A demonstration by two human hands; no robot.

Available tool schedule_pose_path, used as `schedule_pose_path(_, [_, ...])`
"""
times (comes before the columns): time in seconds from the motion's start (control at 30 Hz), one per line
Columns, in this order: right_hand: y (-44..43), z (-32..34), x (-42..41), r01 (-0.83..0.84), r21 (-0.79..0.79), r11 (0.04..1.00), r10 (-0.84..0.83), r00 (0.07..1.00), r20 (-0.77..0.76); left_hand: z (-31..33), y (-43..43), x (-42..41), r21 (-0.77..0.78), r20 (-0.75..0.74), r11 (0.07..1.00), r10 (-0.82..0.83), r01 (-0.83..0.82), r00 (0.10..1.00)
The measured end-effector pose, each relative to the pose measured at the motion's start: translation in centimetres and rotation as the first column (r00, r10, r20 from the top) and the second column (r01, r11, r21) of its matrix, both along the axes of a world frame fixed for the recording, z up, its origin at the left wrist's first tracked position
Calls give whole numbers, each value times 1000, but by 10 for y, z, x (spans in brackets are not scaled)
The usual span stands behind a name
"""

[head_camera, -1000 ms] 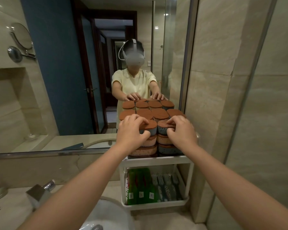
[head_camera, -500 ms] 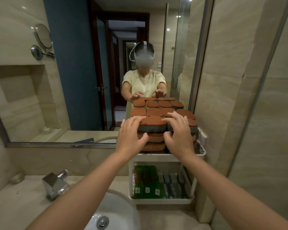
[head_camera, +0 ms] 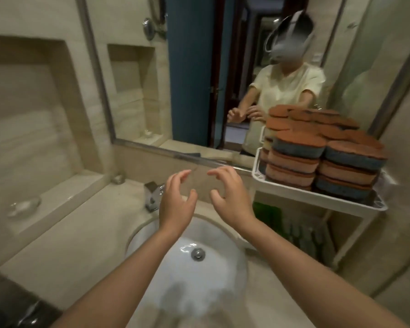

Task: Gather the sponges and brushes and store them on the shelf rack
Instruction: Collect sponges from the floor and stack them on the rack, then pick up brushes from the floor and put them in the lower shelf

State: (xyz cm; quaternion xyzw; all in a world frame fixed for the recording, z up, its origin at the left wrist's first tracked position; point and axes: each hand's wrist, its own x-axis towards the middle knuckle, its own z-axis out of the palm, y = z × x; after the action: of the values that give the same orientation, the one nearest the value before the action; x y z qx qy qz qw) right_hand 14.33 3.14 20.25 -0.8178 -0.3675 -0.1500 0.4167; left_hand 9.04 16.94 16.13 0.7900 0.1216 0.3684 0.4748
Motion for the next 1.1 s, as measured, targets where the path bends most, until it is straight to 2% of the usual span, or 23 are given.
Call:
schedule_pose_path(0.13, [44,-39,-26,-154,-54,987,144,978,-152,-34,37,-51,-95,-73,983,152,-158,986])
schedule_pose_path(0.3, [95,-93,-73,-384,-141,912,330,894,-301,-80,68,-130,-185,-157,911,343,-369,926])
schedule_pose_path(0.47, [145,-128,-139,-580,-199,790,482,788,-384,-114,89,-212,-271,-204,787,517,-555,832])
schedule_pose_path(0.67, [199,-157,-224,-765,-237,599,606,627,-490,-138,111,-320,-279,-287,605,689,-746,666])
schedule_pose_path(0.9, [244,-191,-336,-857,-312,410,646,515,-564,-170,121,-445,-273,-456,453,716,-849,529])
schedule_pose_path(1.1, [275,-228,-438,-892,-330,307,607,451,-654,-203,129,-559,-268,-612,343,661,-900,435])
